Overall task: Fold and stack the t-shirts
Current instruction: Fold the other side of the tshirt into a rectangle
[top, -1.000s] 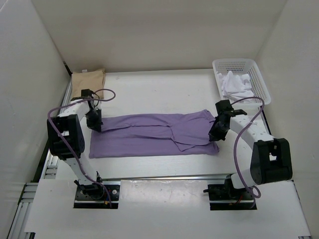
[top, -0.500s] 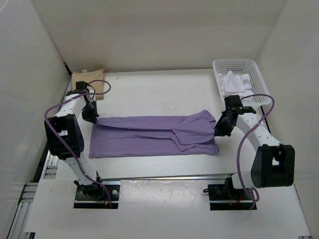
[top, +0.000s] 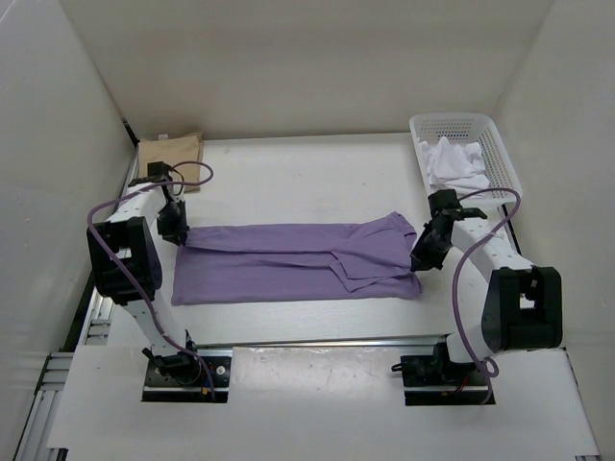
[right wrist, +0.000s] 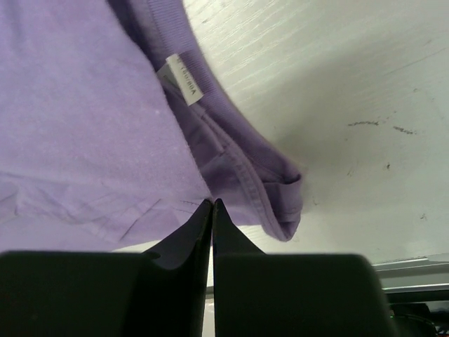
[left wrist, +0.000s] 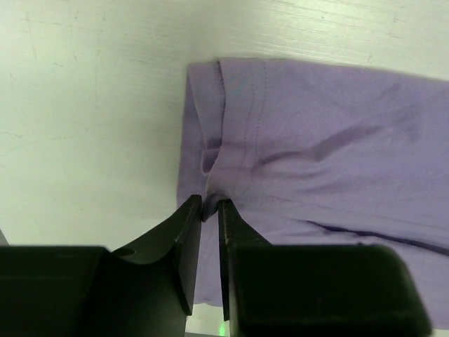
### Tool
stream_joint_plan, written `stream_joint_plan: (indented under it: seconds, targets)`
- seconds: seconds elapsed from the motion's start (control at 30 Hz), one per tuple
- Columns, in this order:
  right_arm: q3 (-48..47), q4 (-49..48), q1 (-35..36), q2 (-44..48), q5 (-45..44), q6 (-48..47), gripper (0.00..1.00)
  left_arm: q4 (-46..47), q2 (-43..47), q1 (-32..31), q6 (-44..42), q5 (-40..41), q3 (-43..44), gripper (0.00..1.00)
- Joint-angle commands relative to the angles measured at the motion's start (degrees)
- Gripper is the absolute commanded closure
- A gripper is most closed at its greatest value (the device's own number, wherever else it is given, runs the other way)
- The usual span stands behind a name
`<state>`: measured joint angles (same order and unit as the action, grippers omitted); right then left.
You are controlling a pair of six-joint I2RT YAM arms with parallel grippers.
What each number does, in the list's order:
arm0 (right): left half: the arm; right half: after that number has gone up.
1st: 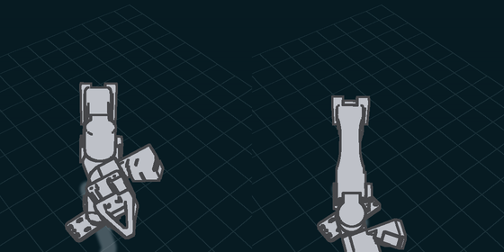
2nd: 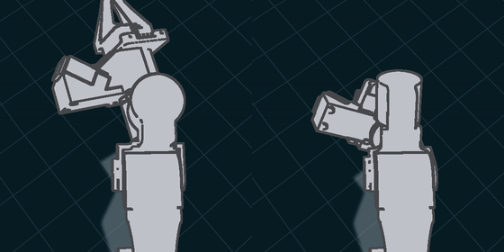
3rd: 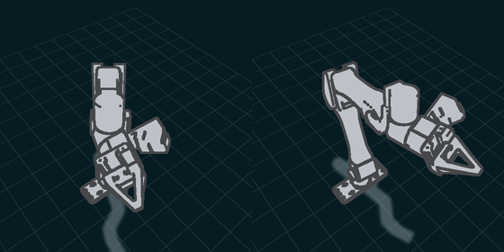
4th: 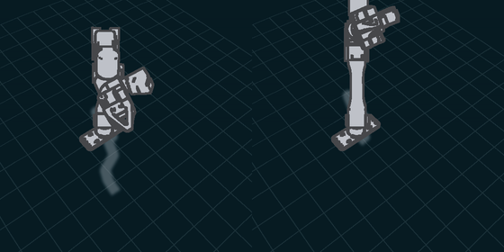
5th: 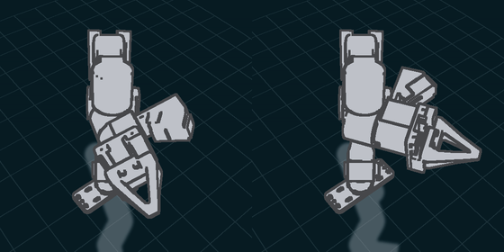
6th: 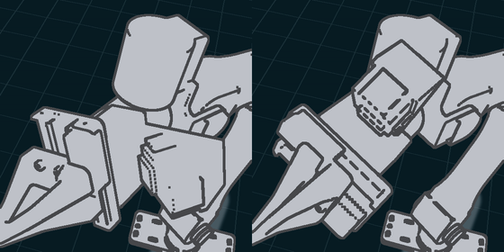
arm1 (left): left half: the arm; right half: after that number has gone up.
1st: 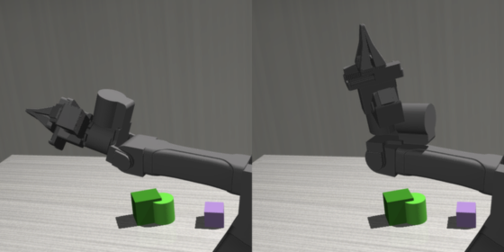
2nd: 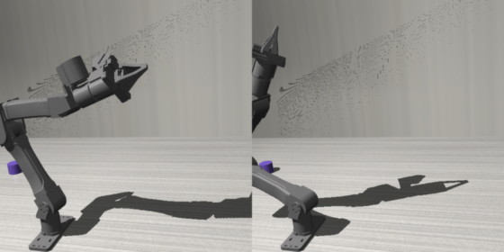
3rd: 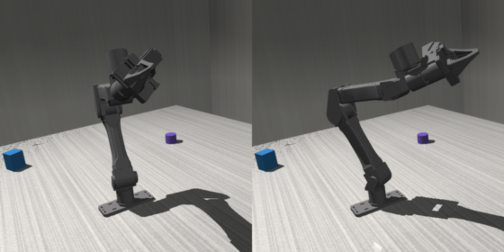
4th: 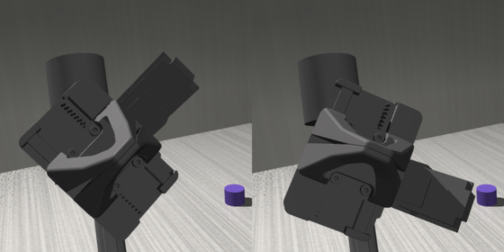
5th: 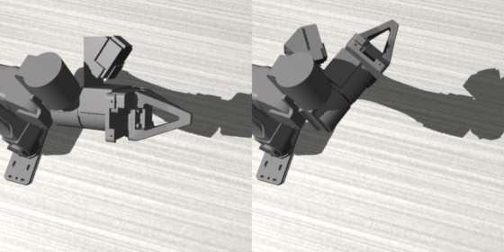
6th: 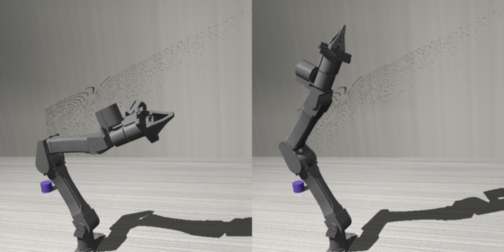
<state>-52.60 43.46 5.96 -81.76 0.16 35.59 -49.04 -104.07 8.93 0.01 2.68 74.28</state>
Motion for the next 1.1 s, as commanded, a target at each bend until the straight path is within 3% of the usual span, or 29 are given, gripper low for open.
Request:
stream_joint_plan:
  seconds: [0.0,0.07,0.13,0.17,0.23,0.33,0.43,0.57,0.67,0.7,0.77,0.8,0.93,1.07]
  targets:
    - [0.5,-0.1,-0.9,-1.2,-3.5,-0.7,0.97,0.7,0.6,0.5,0.0,1.9,-0.1,0.72]
    - [0.5,-0.1,-0.9,-2.4,-3.5,-0.7,0.91,1.2,0.6,0.5,0.0,1.9,-0.1,0.67]
    - [-0.1,-0.1,-0.9,-2.9,-3.0,-0.7,0.85,1.2,0.6,0.5,0.0,2.4,-0.1,0.54]
    - [-0.1,-0.1,-0.9,-2.9,-3.0,-0.7,0.80,1.2,0.6,0.5,0.0,2.4,-0.1,0.40]
    - [-0.1,-0.1,-0.9,-2.9,-3.0,-0.7,0.70,1.2,2.3,0.5,0.0,3.2,-0.1,0.33]
    - [-0.7,0.6,-0.9,-1.0,-5.5,-0.7,0.64,1.9,5.8,0.5,0.0,5.4,-0.1,0.29]
    - [-0.7,0.6,-0.9,0.6,-6.1,-1.3,0.64,4.5,11.3,-1.7,0.0,9.0,-0.1,0.29]
    - [0.0,-0.2,-0.9,1.2,-3.7,-1.8,0.66,5.7,18.3,-9.5,0.0,10.2,-1.0,0.29]
    - [0.6,-1.9,-0.9,0.7,-1.7,-1.8,0.66,5.7,19.7,-19.5,0.0,5.9,1.3,0.29]
    - [0.6,-1.9,-0.9,0.2,-0.8,-1.8,0.66,5.0,19.7,-26.0,0.0,5.0,2.3,0.30]
    - [0.6,-3.3,-0.9,-0.4,1.5,-1.8,0.66,5.0,16.2,-33.1,0.0,3.9,3.1,0.30]
    - [0.6,-3.3,-0.9,-0.9,1.5,-1.8,0.66,5.0,14.7,-40.3,0.0,3.4,3.7,0.30]
    - [0.6,-3.3,-0.9,-2.1,1.5,-1.3,0.66,5.0,5.3,-54.8,0.0,-3.3,13.6,0.31]
    - [0.6,-4.4,-0.9,-2.1,1.5,-1.3,0.66,4.5,-7.5,-60.9,0.0,-14.3,25.1,0.37]
